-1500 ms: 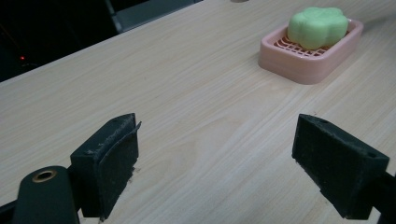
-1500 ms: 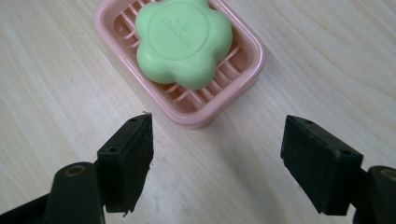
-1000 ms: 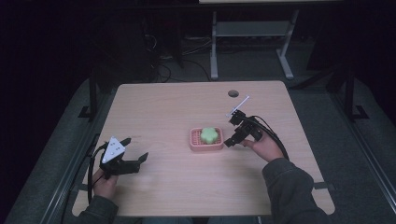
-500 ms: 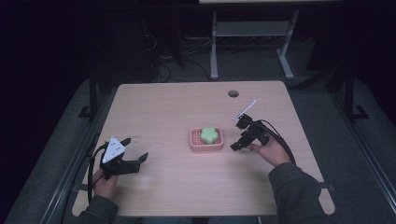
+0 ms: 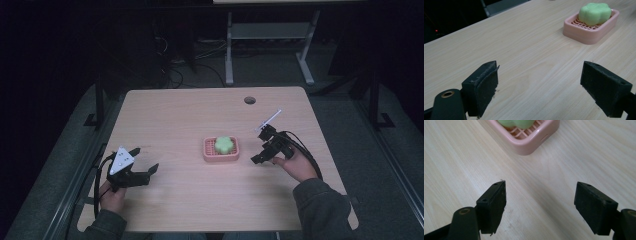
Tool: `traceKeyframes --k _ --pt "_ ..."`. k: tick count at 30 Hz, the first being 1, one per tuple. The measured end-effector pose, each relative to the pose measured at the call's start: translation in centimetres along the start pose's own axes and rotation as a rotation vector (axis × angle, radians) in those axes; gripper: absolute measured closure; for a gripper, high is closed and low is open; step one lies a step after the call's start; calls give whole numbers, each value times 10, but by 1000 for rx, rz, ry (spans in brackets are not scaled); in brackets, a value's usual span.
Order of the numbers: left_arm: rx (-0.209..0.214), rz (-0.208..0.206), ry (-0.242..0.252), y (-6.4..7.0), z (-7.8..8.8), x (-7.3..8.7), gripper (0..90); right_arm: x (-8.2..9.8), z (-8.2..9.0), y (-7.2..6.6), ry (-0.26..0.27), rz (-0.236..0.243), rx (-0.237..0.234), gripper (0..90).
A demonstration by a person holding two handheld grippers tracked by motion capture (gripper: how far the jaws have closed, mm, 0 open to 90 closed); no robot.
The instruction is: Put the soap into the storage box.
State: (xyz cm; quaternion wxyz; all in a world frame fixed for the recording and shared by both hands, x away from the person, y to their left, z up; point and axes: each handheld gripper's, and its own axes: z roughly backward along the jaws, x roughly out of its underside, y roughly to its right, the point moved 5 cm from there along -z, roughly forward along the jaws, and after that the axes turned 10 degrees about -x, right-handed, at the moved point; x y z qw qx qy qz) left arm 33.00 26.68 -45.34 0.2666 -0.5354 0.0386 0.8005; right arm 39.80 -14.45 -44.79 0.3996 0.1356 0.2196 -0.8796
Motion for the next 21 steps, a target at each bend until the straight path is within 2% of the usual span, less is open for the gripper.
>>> traceKeyframes --k 4,8,14,21 --pt "0 -3 -1 0 0 0 141 8 -1 2 -8 -13 -1 254" --pt "0 -6 -3 0 0 0 141 14 2 3 16 -11 -4 254" --pt "0 -4 -5 0 -1 0 141 26 3 5 14 -38 -6 254" --pt "1 -4 -6 0 -1 1 141 37 5 6 30 -46 -5 254"
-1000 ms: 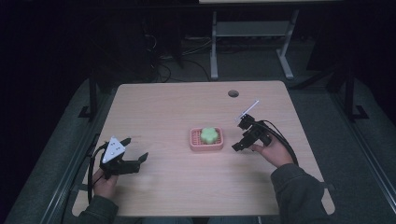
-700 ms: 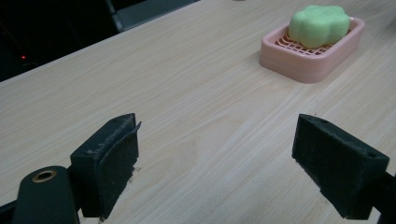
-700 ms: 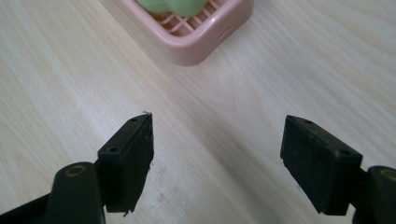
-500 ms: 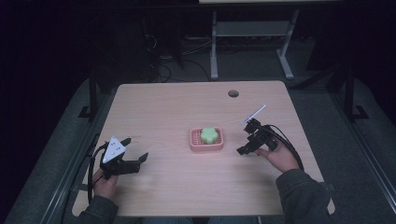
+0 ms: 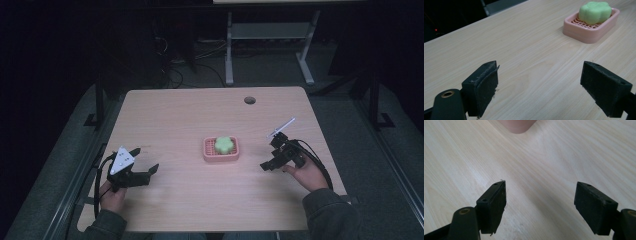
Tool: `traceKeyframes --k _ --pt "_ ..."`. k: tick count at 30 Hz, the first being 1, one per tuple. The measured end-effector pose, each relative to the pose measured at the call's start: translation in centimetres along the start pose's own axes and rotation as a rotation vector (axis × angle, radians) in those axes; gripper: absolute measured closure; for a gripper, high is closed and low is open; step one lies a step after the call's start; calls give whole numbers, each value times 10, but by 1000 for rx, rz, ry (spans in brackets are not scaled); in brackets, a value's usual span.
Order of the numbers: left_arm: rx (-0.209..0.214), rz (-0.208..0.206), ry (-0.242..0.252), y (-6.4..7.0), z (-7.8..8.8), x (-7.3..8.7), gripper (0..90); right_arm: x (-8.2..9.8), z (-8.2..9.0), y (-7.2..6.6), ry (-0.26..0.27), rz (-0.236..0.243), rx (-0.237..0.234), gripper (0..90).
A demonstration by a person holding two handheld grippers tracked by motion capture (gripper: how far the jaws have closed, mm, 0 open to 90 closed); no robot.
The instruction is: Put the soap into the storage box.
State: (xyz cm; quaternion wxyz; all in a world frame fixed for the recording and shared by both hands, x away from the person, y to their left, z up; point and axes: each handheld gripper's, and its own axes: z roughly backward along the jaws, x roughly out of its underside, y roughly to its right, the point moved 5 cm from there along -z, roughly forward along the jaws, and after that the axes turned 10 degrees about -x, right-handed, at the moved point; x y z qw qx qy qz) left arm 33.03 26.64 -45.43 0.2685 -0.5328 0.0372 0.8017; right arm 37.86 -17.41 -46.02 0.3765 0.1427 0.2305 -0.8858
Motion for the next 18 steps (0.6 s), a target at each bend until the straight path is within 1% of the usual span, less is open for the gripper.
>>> traceKeyframes --k 2,4,7,8,12,18 --pt "0 1 0 0 0 0 141 4 0 1 9 -4 -2 254" --pt "-1 -1 -1 0 0 0 141 7 1 1 5 -9 2 254" --pt "-1 -2 -3 0 0 0 141 11 3 1 15 -15 1 254" --pt "0 -3 -4 0 0 0 141 12 3 2 19 -10 1 254" --pt "0 -2 -4 0 0 0 141 18 4 2 22 -25 0 254" --pt "0 -4 -4 0 0 1 141 26 6 4 32 -31 2 254"
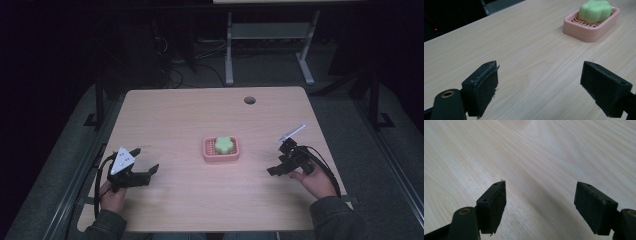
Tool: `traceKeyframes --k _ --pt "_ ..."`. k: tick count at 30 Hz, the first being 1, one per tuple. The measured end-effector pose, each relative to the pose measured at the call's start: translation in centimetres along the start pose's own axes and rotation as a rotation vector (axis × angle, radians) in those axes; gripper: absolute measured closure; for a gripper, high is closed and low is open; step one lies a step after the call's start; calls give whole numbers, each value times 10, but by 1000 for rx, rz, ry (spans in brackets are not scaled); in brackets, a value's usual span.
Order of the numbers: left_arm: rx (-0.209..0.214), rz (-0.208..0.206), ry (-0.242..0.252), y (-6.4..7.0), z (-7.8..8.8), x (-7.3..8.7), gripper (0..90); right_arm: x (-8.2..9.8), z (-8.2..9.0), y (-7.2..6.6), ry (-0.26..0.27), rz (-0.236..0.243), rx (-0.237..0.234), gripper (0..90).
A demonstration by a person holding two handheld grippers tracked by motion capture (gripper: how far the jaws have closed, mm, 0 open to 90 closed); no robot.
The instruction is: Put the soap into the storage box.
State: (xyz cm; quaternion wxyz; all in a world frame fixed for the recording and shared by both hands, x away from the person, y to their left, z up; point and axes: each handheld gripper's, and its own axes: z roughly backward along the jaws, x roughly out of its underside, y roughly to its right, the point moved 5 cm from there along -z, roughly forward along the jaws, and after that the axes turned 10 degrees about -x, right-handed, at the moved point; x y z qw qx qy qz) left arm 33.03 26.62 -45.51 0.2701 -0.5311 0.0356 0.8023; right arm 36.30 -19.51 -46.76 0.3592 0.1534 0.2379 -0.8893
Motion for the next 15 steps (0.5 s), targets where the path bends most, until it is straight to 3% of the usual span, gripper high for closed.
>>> traceKeyframes --k 13,15 --pt "0 3 -3 1 0 1 141 20 5 1 19 -12 10 254" --pt "0 -11 -10 0 0 1 141 23 6 0 24 -15 11 254"
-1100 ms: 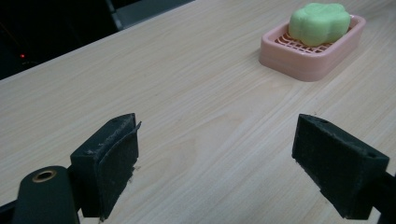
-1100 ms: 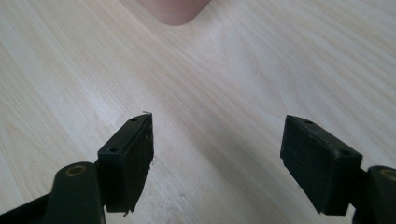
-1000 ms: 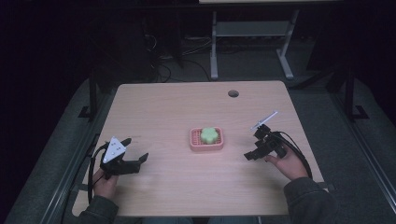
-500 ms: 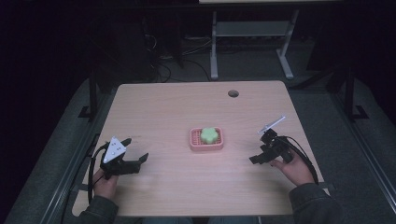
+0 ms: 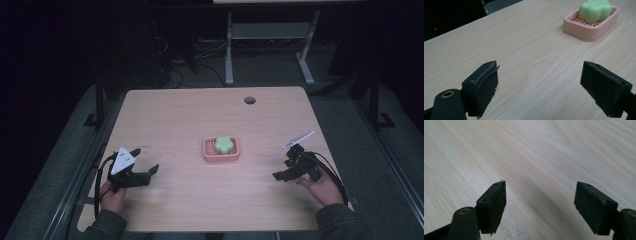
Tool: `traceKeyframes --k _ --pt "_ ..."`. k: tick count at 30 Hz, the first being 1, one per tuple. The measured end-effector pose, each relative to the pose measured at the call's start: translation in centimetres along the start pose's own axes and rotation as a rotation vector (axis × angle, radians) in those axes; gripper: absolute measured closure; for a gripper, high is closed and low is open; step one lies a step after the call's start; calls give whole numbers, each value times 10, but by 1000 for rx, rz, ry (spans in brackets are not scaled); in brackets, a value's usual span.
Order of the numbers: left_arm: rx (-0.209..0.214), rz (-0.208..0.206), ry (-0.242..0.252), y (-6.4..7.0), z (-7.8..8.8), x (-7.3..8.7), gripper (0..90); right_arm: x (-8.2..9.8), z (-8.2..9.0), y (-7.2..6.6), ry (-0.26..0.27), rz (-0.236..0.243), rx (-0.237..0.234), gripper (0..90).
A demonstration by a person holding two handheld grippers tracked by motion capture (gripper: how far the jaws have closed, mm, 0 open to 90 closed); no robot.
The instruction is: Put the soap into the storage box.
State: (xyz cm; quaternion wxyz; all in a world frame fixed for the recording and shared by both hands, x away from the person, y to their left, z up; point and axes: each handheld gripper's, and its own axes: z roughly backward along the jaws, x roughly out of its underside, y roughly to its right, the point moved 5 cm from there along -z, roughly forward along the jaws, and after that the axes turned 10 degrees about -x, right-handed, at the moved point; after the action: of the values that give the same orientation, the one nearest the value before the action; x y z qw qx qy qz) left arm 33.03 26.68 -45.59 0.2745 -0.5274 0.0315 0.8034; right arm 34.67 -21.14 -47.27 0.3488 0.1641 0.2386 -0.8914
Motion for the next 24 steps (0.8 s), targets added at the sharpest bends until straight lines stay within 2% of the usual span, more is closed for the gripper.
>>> traceKeyframes --k 1,5,6,11,24 --pt "0 10 8 1 -1 0 141 2 0 0 2 -1 2 254" --pt "-1 0 9 1 -1 0 141 10 0 0 10 -9 2 255" --pt "0 11 8 1 -1 0 141 12 0 0 14 -9 4 255" --pt "-1 7 4 1 -1 0 141 19 0 -1 29 -13 2 255" --pt "-4 3 -8 1 -3 2 141 43 3 -12 91 -3 12 256"
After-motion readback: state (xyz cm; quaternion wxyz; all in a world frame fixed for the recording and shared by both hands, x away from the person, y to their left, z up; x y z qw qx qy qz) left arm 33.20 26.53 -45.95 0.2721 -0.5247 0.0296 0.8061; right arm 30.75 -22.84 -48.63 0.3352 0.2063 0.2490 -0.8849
